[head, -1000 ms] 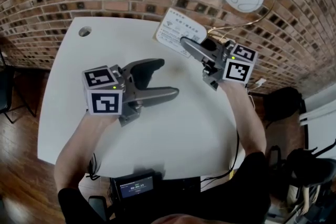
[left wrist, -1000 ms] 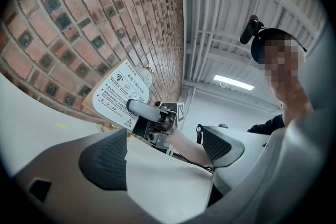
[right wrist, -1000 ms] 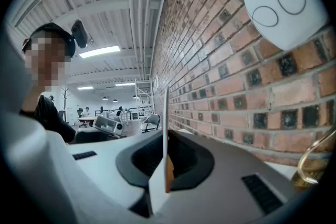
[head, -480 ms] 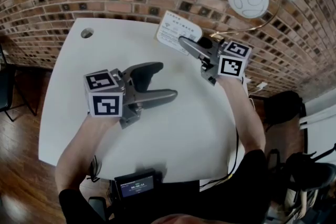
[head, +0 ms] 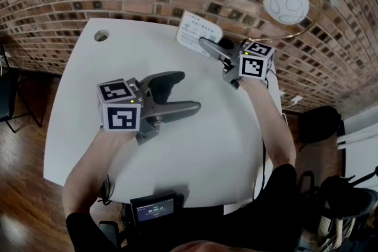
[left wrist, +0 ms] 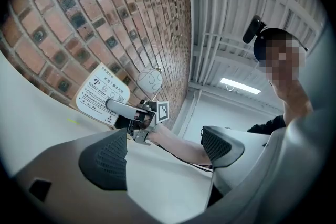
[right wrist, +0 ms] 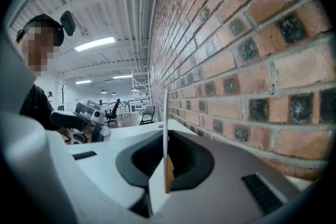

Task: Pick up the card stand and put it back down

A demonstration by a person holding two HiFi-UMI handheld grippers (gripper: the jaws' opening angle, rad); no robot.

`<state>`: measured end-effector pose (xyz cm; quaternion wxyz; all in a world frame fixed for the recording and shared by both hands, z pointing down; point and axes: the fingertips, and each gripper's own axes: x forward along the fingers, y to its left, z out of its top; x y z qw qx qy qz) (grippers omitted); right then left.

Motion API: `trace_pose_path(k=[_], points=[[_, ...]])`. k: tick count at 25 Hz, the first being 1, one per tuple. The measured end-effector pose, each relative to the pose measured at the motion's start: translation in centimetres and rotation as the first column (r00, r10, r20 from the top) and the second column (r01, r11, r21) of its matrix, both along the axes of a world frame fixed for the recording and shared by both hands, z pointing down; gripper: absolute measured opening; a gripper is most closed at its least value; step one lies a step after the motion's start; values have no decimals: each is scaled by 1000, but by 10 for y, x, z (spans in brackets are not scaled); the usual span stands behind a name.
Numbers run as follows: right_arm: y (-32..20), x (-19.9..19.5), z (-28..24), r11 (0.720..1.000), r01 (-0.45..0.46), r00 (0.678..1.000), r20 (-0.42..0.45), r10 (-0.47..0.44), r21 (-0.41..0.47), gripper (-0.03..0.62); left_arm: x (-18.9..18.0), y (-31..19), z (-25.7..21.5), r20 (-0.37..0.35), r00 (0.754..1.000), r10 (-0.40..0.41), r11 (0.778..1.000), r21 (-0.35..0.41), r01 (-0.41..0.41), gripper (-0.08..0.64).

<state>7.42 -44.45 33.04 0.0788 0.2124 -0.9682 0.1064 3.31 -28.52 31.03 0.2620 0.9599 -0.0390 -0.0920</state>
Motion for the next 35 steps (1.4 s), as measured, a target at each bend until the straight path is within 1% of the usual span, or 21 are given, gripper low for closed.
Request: trace_pose_path(k=[7, 13, 19, 26, 31, 35], points=[[-23, -8, 14, 1000, -6, 1000, -9, 6, -30, 31, -1, -2, 3, 5, 1000, -7, 1000, -7, 7, 446], [-32, -20, 28, 1000, 11, 998, -55, -12, -28, 31, -2, -3, 4, 5, 1000, -9, 1000, -6, 9, 446], [-41, -29, 39, 1000, 26, 994, -107, -27, -2, 31, -1, -3, 3, 7, 1000, -12, 1000, -8, 12, 446], [-51, -30, 48, 1000, 24, 993, -115, -25, -10, 31, -2, -4, 4, 8, 1000, -14, 1000, -11, 14, 446], [-54, -29, 53, 999, 39, 992, -119, -40, -12, 34, -3, -4, 4, 7, 1000, -14, 1000, -11, 14, 446], [-56, -27, 58, 1000, 31, 988, -149, -31, -7, 39, -2, -4, 4, 7, 1000, -14, 1000, -9, 15, 446]])
